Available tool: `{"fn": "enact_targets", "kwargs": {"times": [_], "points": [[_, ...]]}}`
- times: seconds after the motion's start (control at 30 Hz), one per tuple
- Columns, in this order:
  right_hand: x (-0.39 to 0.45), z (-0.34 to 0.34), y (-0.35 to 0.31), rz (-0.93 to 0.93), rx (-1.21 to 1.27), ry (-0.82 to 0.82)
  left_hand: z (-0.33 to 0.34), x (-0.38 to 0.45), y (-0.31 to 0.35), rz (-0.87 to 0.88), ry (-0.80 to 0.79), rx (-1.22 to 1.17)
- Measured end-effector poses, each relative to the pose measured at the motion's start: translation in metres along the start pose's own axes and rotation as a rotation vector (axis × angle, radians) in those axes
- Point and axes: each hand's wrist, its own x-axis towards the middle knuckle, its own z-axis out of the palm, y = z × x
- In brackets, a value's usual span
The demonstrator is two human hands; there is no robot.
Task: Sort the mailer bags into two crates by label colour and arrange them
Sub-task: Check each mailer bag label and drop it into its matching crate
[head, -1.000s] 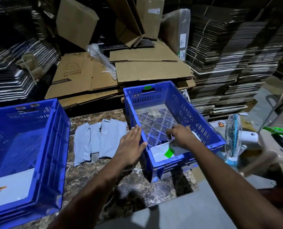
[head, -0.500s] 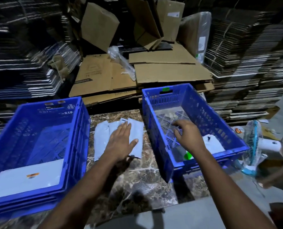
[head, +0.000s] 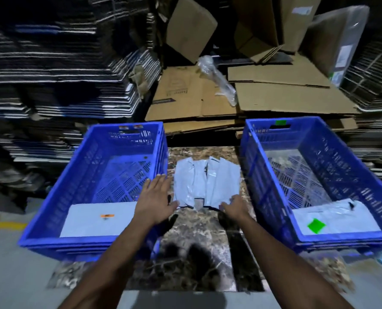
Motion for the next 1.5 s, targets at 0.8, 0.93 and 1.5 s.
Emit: {"fn": "enact_targets", "kwargs": {"times": [0.8,0.93,1.5], "points": [[-0.018,-0.010,0.022,-0.098,0.551,0.095,-0.007,-0.010,0.011,0.068,0.076,-0.156],[-0.066,-0.034,-0.002,-0.298,0.639,-0.016,-0.018,-0.018,0.042,-0.053,-0.026,-0.706],[-0.137,-0.083,-0.053,-0.699,0.541,0.035,-0.059,-0.048,0.094,-0.017,0.255,-1.361]]}}
